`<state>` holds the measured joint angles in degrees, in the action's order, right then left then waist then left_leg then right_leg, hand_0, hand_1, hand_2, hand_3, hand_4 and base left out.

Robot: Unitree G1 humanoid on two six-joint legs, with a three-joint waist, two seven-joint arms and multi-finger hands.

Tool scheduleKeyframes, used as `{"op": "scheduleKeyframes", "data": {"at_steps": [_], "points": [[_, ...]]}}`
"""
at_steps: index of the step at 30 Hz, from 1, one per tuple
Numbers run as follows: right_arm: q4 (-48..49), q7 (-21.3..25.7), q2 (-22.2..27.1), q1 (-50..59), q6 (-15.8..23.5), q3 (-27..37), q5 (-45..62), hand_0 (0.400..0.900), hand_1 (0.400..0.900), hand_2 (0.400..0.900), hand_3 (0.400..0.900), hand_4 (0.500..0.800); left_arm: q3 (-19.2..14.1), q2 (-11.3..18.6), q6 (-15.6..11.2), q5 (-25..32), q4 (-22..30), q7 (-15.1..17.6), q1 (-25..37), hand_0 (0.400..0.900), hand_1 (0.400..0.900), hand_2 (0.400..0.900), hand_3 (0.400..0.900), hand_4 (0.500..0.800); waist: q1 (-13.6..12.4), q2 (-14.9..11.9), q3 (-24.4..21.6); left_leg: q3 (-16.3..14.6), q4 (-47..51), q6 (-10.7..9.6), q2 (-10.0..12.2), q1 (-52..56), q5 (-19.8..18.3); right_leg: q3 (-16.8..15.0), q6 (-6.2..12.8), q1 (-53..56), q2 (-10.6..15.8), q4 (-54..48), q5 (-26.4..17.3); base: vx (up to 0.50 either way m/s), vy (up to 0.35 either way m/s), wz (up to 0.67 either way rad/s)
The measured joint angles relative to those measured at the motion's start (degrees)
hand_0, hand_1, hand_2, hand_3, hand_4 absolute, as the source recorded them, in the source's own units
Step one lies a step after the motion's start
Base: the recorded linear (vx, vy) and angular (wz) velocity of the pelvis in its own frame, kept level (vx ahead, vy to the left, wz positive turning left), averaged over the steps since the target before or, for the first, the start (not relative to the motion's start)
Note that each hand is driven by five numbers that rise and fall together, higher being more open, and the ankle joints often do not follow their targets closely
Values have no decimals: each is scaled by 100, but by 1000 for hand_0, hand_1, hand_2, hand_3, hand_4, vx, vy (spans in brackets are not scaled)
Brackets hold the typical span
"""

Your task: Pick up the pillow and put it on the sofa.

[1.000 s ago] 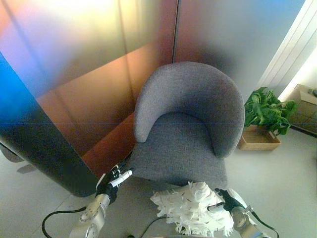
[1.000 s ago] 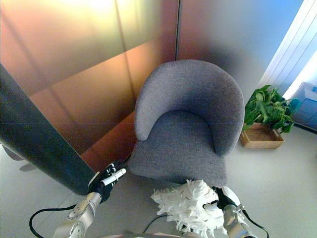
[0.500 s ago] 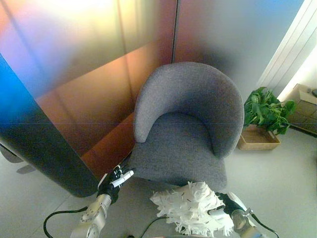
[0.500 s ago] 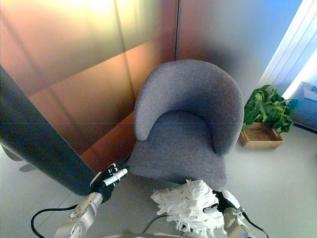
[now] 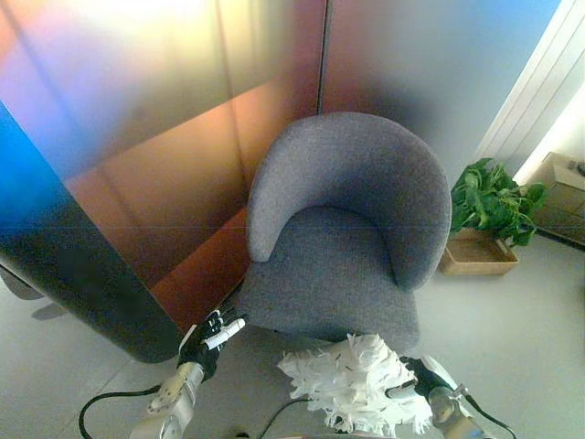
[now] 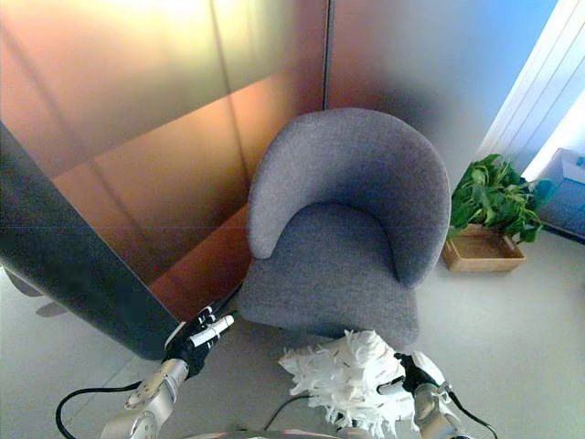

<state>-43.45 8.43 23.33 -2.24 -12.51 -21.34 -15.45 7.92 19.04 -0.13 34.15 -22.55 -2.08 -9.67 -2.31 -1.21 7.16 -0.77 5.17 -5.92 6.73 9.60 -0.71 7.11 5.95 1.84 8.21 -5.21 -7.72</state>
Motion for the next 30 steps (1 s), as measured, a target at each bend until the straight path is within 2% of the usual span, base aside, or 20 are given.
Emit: {"op": "scheduleKeyframes", "data": {"at_steps": [5, 7, 14, 20, 25, 30], "points": [[-408, 213, -1, 274, -1, -46, 123, 900, 900, 900, 900, 800, 227, 81, -4, 3, 11, -20, 157, 900, 900, 900, 900, 800, -25, 113, 335, 49, -90, -2, -23, -150, 11, 29, 13, -106, 29, 14, -18, -69, -10, 7], [-690, 380, -1, 453, 7, -56, 252, 900, 900, 900, 900, 800, 281, 83, -4, 6, 42, -23, 284, 900, 900, 900, 900, 800, -108, 152, 541, 52, -135, -27, -28, -220, 36, 28, 6, -185, 32, 28, -65, -78, -23, 1], [-1078, 629, 6, 1177, 11, -85, 493, 900, 900, 900, 900, 800, 303, 162, -7, 61, 106, 12, 764, 900, 900, 900, 900, 800, -253, 197, 1171, 68, -290, -39, -65, -477, 48, 16, -19, -368, 57, 28, -154, -116, -28, -2], [-1339, 715, 12, 2300, -56, -162, 715, 900, 900, 900, 900, 800, 401, 294, -260, 290, 111, 166, 1499, 900, 900, 900, 900, 800, -281, 170, 1725, 87, -575, -55, -120, -1015, 60, -26, -94, -792, 49, 26, -350, -176, -46, -6], [-1557, 902, 15, 2979, -111, -214, 932, 900, 900, 900, 900, 800, 496, 359, -386, 451, 116, 254, 1927, 900, 900, 900, 900, 800, -288, 130, 1975, 89, -710, -82, -117, -1420, 76, -29, -143, -1129, 33, 26, -451, -104, -51, -6], [-1676, 908, 26, 3265, -169, -213, 1035, 900, 900, 900, 900, 800, 564, 413, -401, 504, 117, 342, 2141, 900, 900, 900, 900, 800, -294, 39, 2093, 94, -760, -89, -118, -1633, 80, -29, -154, -1319, 31, 27, -479, -61, -14, -3]]}}
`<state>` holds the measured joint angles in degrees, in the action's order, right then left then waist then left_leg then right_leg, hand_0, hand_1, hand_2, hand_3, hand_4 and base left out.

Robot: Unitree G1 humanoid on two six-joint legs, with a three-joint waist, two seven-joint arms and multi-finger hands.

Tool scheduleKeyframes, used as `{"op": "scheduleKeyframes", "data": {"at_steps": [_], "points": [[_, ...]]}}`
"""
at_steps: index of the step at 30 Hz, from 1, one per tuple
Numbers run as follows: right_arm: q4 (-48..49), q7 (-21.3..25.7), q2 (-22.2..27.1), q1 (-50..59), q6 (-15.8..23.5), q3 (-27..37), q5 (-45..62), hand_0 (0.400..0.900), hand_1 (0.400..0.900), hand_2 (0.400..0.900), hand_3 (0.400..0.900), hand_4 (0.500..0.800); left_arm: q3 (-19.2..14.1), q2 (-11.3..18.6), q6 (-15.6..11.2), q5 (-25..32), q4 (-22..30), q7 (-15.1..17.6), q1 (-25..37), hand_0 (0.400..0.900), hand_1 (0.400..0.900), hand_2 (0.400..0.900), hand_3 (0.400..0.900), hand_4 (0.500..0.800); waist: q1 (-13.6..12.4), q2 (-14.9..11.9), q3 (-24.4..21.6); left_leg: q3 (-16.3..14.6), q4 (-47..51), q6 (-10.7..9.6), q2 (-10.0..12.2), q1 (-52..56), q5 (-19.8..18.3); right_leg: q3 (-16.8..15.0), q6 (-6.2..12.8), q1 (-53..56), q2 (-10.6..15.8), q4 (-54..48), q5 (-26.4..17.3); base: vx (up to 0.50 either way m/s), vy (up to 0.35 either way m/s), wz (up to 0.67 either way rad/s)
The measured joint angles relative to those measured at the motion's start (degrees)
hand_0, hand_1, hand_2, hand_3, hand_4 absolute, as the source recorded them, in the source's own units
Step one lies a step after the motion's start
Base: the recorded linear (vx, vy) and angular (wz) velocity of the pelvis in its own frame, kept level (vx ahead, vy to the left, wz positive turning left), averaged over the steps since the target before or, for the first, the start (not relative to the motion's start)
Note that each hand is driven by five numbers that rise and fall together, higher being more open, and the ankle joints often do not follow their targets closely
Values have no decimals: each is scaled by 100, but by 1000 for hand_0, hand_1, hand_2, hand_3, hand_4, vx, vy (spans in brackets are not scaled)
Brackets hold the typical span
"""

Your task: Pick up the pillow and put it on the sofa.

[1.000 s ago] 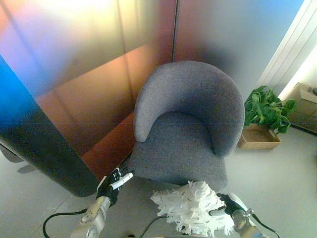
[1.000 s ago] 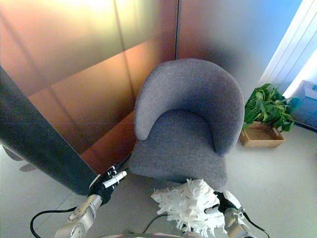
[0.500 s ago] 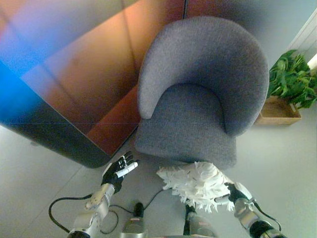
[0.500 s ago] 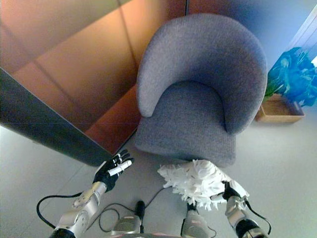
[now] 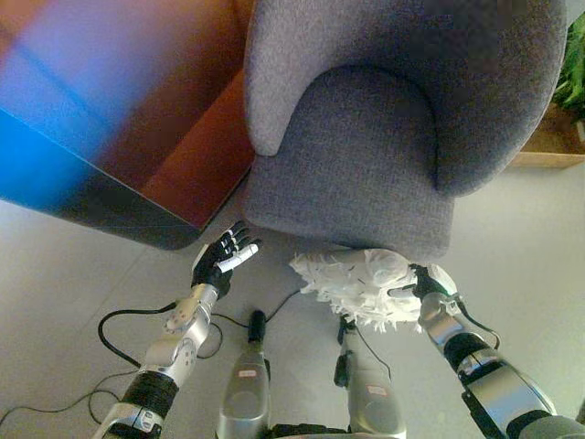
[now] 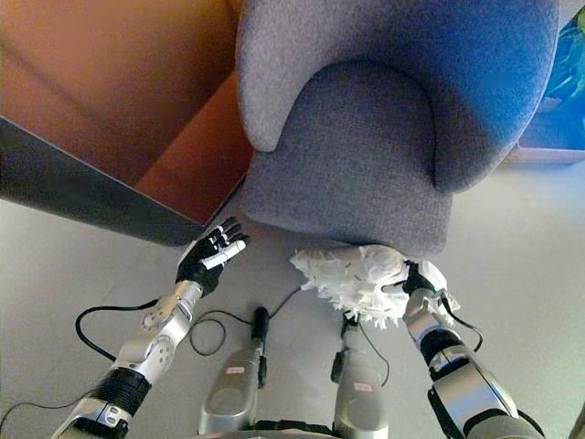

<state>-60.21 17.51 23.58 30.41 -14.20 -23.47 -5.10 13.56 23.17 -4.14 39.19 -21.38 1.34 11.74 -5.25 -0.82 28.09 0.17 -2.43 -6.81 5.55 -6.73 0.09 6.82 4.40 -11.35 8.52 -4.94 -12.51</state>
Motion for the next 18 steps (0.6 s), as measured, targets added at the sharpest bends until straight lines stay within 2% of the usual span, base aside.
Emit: {"op": "scheduleKeyframes", "data": {"at_steps": [8, 12, 18], "points": [[-277, 90, 100, 404, -163, 6, 23, 900, 900, 900, 900, 800, 87, 215, -82, 181, 163, 87, 117, 900, 900, 900, 900, 800, -28, -10, 38, 0, -70, 1, -23, -381, 2, -7, -3, -355, 18, 1, -63, -38, 16, 0], [-284, 90, 222, 541, -180, 6, 22, 900, 900, 900, 900, 800, 100, 219, -169, 221, 224, 125, 229, 900, 900, 900, 900, 800, -123, -8, 42, -40, -86, 2, -29, -532, 3, -23, -29, -526, 18, 3, -94, -39, 26, -2], [-370, 88, 253, 902, -179, 2, 19, 900, 900, 900, 900, 800, 141, 226, -299, 294, 372, 172, 304, 900, 900, 900, 900, 800, -130, -1, 46, -34, -160, 3, -52, -868, 16, -24, -40, -832, 39, 5, -147, -38, 23, 0]]}}
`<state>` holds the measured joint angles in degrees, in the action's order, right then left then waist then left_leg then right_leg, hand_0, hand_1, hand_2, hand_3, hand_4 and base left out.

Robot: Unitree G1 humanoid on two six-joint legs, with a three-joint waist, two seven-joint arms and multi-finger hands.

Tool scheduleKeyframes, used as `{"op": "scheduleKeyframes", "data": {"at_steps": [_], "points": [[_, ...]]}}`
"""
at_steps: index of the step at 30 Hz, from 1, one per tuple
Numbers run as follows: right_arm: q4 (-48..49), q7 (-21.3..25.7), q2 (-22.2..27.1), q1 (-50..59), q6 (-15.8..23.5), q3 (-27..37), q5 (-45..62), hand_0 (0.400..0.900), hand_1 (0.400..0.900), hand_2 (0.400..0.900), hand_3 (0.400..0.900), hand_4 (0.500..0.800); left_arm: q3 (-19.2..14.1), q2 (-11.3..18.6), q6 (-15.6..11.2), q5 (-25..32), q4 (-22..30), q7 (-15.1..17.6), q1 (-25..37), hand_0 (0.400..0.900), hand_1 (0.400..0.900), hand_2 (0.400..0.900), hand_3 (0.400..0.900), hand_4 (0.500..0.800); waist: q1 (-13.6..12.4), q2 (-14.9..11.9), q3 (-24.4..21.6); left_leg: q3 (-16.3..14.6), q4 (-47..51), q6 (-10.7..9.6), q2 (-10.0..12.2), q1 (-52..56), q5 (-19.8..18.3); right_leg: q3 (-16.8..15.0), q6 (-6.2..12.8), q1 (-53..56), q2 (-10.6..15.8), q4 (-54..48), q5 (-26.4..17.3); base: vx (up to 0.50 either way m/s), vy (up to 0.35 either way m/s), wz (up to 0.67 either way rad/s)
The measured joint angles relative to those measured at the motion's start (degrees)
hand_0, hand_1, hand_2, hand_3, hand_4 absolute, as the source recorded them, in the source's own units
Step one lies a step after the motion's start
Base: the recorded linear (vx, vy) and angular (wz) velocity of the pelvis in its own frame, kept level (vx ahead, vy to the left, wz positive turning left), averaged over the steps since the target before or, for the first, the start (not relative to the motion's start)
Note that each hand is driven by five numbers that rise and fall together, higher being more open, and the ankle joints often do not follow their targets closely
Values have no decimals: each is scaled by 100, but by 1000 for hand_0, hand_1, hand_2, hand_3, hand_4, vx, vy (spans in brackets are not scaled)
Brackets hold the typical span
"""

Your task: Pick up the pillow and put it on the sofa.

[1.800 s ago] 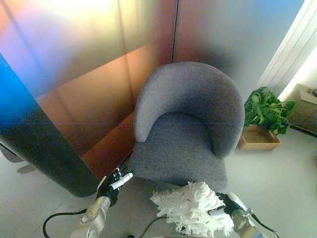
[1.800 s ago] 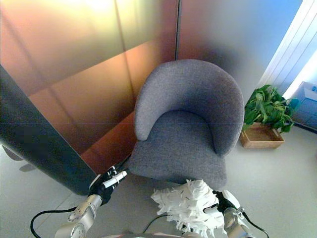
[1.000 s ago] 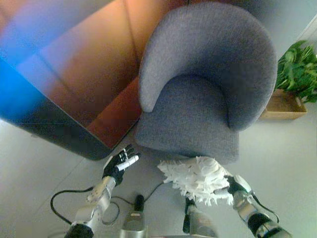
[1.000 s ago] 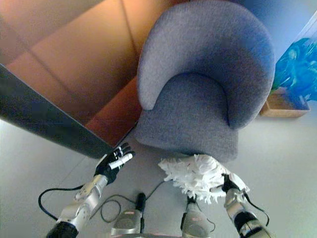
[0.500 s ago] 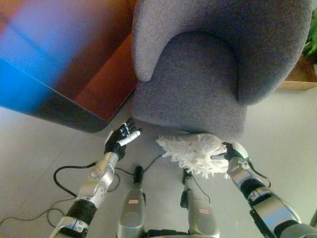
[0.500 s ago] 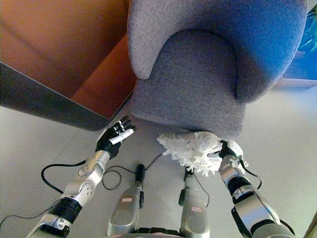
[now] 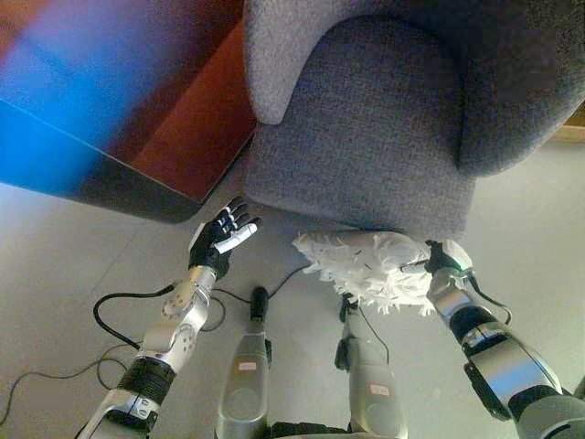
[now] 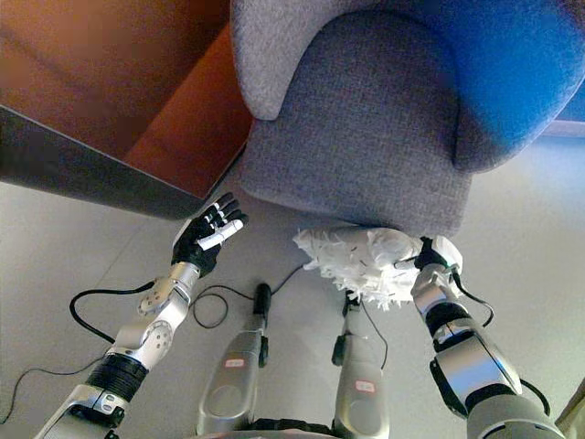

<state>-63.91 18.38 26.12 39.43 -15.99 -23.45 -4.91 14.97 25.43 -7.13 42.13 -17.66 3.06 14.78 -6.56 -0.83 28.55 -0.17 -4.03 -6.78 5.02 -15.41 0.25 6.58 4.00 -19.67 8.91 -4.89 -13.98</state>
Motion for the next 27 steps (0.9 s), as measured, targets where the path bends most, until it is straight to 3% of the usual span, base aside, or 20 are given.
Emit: {"op": "scheduleKeyframes", "data": {"at_steps": [20, 21, 22, 23, 24, 27], "points": [[-126, -470, 343, 614, 169, -330, -29, 900, 900, 900, 900, 800, 335, -9, -303, 147, 34, 92, 419, 900, 900, 900, 900, 800, 6, 34, 16, -22, -46, 75, -191, -666, 135, -31, 23, -669, 178, 4, -172, -23, 26, -1], [-128, -504, 351, 637, 167, -330, -29, 873, 873, 873, 873, 784, 360, -9, -303, 147, 38, 93, 431, 900, 900, 900, 900, 800, 5, 36, 18, -19, -47, 79, -198, -713, 146, -31, 22, -716, 186, 4, -183, 0, 0, 0], [-128, -515, 352, 653, 167, -330, -29, 600, 600, 600, 600, 620, 377, -9, -303, 147, 39, 93, 439, 900, 900, 900, 900, 800, 4, 37, 18, -17, -51, 78, -202, -746, 153, -31, 23, -744, 188, 4, -188, 0, 0, 0], [-128, -533, 352, 665, 168, -330, -29, 551, 551, 551, 551, 591, 393, -9, -303, 147, 39, 97, 441, 900, 900, 900, 900, 800, 1, 39, 19, -18, -51, 77, -203, -767, 159, -31, 25, -765, 189, 4, -194, 0, 0, 0], [-128, -555, 352, 680, 172, -330, -29, 400, 400, 400, 400, 500, 409, -10, -303, 147, 39, 106, 439, 900, 900, 900, 900, 800, 1, 48, 24, -17, -52, 76, -203, -775, 161, -31, 26, -772, 189, 4, -198, 0, 0, 0], [-133, -586, 353, 744, 172, -331, -35, 400, 400, 400, 400, 500, 428, -12, -307, 146, 39, 128, 444, 900, 900, 900, 900, 800, 0, 80, 32, -18, -52, 77, -205, -775, 162, -31, 25, -772, 191, 5, -202, 0, 0, 0]]}}
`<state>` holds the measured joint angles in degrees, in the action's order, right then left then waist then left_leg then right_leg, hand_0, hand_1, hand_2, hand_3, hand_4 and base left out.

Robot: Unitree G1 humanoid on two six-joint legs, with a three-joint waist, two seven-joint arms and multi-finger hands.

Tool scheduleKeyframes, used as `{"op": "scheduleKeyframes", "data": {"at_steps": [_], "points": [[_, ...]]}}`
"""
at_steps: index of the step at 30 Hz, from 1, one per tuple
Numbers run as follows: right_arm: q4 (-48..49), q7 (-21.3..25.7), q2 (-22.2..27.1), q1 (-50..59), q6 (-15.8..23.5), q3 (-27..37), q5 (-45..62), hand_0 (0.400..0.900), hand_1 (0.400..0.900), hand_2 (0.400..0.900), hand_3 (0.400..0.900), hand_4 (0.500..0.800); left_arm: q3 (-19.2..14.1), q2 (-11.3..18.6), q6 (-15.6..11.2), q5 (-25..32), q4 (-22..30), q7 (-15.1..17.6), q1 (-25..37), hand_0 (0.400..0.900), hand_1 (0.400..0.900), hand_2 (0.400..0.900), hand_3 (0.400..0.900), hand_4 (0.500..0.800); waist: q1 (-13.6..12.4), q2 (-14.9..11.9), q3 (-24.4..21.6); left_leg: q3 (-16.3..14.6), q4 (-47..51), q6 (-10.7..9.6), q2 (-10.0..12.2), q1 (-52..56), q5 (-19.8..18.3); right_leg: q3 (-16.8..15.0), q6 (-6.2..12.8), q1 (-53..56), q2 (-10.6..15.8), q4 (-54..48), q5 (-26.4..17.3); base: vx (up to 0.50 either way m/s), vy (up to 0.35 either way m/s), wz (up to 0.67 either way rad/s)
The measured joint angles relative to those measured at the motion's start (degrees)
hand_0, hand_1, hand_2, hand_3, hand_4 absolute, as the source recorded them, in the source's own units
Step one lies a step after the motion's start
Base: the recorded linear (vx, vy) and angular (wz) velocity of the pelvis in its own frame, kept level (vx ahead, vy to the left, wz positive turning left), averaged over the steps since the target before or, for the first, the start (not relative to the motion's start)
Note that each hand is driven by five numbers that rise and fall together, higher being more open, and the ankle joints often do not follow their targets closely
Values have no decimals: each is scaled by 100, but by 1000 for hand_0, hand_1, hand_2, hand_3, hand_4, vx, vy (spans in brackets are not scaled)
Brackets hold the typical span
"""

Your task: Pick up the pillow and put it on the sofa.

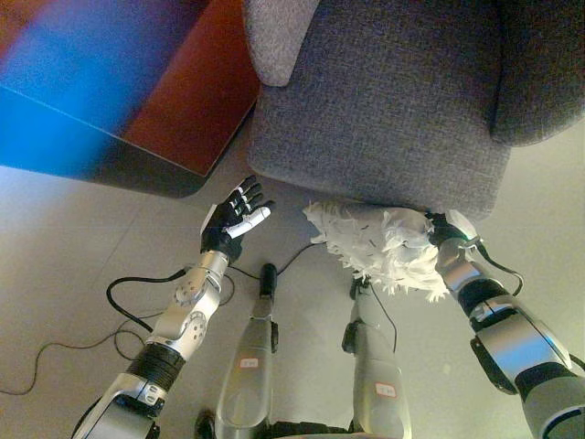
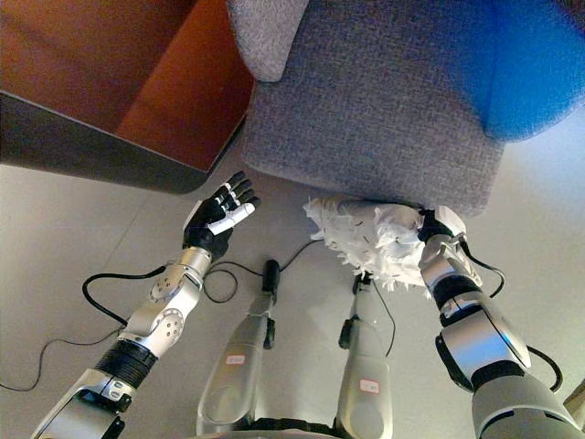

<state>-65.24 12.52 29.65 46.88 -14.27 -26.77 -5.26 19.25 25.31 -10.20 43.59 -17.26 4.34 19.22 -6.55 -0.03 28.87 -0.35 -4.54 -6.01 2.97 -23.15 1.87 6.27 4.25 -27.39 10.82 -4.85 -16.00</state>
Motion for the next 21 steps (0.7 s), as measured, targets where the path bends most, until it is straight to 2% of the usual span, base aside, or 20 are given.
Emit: {"op": "scheduleKeyframes", "data": {"at_steps": [9, 21], "points": [[2, -89, 18, 34, 5, -4, -5, 400, 400, 400, 400, 500, -1, -2, 0, 1, 2, 1, 78, 900, 900, 900, 900, 800, -42, 99, 7, -5, -2, 5, -15, 4, 8, 36, -26, 3, 17, 2, -25, 0, 0, 0], [7, -78, 18, -125, 53, 6, 6, 400, 400, 400, 400, 500, -2, -3, 6, 0, 1, 11, 6, 900, 900, 900, 900, 800, -68, 101, 7, -3, -49, 7, -28, 262, 10, 91, -36, 274, 36, 19, -52, 17, -1, -1]]}}
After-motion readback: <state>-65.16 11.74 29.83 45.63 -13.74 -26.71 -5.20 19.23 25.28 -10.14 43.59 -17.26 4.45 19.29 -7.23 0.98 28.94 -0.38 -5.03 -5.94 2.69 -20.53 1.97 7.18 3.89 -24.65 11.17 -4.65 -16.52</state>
